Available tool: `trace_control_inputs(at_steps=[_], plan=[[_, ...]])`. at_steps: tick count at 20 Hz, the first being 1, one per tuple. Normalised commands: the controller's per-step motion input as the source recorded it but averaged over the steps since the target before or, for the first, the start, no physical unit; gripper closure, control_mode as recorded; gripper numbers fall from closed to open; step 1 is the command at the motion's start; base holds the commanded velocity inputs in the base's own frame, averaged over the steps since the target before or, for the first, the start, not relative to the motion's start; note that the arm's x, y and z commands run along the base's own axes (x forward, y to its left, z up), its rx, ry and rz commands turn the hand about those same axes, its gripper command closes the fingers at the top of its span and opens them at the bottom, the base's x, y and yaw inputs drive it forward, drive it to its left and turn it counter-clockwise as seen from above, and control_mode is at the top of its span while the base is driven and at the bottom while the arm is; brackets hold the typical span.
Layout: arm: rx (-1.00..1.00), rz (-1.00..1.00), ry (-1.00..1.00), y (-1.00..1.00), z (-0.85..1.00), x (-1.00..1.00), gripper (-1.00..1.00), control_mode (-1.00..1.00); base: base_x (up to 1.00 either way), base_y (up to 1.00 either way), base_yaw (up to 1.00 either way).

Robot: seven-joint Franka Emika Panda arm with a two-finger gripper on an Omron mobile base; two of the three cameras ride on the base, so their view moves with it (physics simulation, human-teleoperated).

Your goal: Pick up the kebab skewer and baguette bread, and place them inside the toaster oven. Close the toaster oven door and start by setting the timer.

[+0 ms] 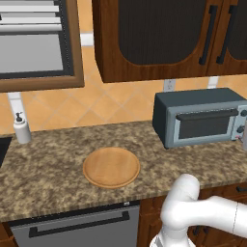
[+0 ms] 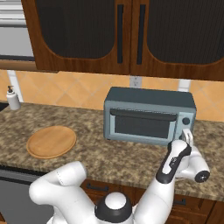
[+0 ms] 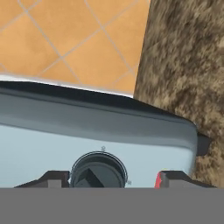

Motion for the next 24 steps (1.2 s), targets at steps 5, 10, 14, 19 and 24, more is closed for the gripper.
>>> trace_control_inputs(at_steps=[5, 10, 14, 19, 24], plan=[[0.0, -0.04, -0.01, 0.0, 0.02, 0.0, 1.0, -1.0, 0.0, 0.0, 0.0], [0.0, -0.07, 0.0, -0.01, 0.08, 0.0, 1.0, -1.0, 0.0, 0.0, 0.0], [0.0, -0.05, 0.0, -0.11, 0.08, -0.1, 1.0, -1.0, 0.0, 0.0, 0.0], [0.01, -0.05, 0.02, -0.02, 0.0, -0.2, 1.0, -1.0, 0.0, 0.0, 0.0], [0.08, -0.01, 0.0, 0.0, 0.0, -0.07, 1.0, -1.0, 0.0, 0.0, 0.0]])
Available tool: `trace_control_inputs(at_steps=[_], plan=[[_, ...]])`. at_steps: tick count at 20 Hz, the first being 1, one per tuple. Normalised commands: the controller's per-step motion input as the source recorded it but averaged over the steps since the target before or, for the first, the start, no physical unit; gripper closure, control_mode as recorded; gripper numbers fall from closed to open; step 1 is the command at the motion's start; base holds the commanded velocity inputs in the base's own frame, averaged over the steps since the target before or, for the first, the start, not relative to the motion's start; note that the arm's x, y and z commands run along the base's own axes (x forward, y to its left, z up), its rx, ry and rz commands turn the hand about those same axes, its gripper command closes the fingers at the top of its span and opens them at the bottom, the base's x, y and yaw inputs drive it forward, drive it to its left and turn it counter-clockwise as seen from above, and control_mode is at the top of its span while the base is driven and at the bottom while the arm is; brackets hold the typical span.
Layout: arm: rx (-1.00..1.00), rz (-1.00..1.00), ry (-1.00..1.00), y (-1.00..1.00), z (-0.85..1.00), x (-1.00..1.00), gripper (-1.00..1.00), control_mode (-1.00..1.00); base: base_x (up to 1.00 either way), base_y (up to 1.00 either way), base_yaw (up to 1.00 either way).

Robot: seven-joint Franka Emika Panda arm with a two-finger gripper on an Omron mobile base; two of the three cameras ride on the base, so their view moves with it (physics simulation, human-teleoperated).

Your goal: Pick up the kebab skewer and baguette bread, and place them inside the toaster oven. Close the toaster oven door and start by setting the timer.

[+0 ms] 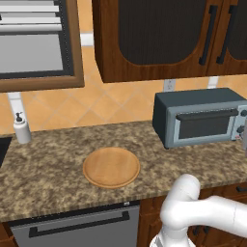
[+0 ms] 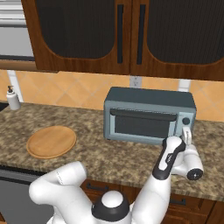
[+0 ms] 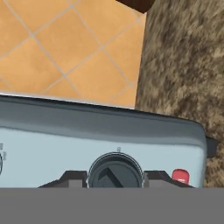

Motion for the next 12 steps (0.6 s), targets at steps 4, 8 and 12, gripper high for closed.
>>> trace_control_inputs(at_steps=[4, 8, 12], plan=[[0.12, 0.0, 0.01, 0.02, 0.02, 0.0, 1.0, -1.0, 0.0, 0.0, 0.0], [0.15, 0.0, 0.0, 0.17, 0.02, 0.0, 1.0, -1.0, 0.0, 0.0, 0.0], [0.16, 0.0, 0.0, 0.24, 0.0, 0.0, 1.0, -1.0, 0.0, 0.0, 0.0]])
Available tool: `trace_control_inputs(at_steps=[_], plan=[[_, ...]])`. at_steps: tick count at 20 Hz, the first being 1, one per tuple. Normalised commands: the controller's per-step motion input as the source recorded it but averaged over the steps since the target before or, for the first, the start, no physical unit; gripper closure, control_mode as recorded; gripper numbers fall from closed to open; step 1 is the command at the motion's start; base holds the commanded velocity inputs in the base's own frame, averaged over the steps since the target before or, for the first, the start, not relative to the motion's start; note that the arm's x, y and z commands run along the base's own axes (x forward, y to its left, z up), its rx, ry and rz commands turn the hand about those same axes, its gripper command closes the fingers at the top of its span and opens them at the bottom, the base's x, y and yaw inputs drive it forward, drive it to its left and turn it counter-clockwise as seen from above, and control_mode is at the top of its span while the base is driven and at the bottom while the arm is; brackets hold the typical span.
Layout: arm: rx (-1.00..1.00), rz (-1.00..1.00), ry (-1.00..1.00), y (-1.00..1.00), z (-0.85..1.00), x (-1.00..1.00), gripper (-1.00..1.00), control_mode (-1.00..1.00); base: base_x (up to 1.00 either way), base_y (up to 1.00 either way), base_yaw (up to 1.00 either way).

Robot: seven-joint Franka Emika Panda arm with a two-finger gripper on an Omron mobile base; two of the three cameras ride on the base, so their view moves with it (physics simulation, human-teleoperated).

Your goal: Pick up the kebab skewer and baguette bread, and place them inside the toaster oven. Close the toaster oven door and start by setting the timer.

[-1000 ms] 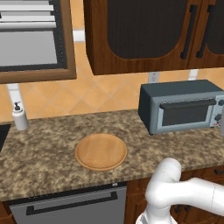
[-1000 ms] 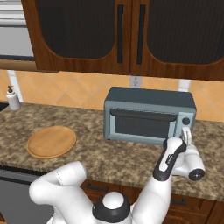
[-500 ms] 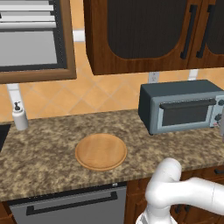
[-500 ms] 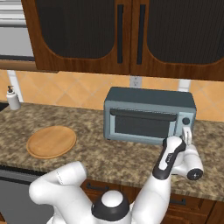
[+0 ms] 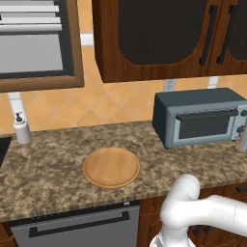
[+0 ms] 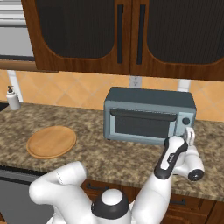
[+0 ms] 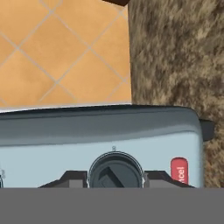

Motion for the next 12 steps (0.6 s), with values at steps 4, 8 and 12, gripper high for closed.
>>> trace_control_inputs(at_steps=[4, 8, 12], plan=[[0.16, 0.0, 0.0, 0.33, 0.0, 0.0, 1.0, -1.0, 0.0, 0.0, 0.0], [0.17, 0.0, 0.0, 0.35, 0.0, 0.0, 1.0, -1.0, 0.0, 0.0, 0.0], [0.18, 0.0, 0.0, 0.38, 0.1, 0.06, 1.0, -1.0, 0.0, 0.0, 0.0]])
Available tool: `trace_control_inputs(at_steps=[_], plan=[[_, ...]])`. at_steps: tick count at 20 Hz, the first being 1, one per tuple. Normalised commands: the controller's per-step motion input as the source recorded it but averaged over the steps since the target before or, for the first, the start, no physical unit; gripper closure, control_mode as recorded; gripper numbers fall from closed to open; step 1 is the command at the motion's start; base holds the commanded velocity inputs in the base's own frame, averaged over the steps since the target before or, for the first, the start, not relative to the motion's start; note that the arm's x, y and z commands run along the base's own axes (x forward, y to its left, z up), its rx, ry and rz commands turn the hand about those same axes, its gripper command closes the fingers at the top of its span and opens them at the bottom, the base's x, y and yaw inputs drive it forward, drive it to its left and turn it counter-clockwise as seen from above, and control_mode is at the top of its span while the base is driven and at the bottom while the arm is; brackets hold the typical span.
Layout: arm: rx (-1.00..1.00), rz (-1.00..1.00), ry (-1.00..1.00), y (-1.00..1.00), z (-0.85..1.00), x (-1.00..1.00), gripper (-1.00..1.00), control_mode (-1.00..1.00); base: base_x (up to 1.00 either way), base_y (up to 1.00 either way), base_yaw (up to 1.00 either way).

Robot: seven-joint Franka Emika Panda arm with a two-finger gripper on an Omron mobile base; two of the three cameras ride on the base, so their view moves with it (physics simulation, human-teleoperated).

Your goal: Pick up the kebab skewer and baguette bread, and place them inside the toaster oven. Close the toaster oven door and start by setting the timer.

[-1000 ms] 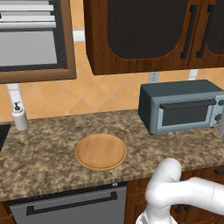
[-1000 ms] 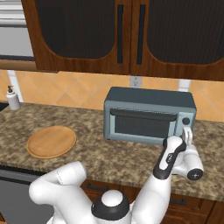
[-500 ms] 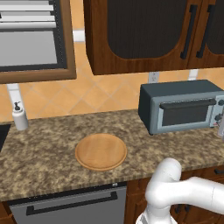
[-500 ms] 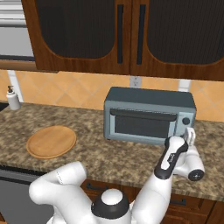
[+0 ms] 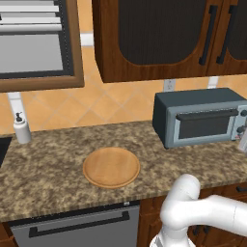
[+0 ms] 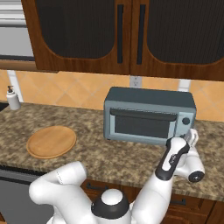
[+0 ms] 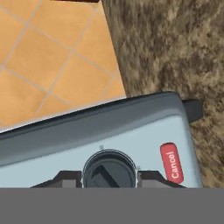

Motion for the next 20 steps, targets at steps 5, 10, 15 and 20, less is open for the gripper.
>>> trace_control_inputs(at_steps=[5, 10, 15, 20], plan=[[0.18, 0.0, 0.07, 0.34, 0.29, 0.32, 1.0, -1.0, 0.0, 0.0, 0.0], [0.18, 0.0, 0.08, 0.39, 0.12, 0.19, 1.0, -1.0, 0.0, 0.0, 0.0], [0.19, 0.0, 0.05, 0.41, 0.0, 0.0, 1.0, -1.0, 0.0, 0.0, 0.0], [0.17, 0.0, 0.08, 0.24, 0.17, 0.1, 1.0, -1.0, 0.0, 0.0, 0.0]])
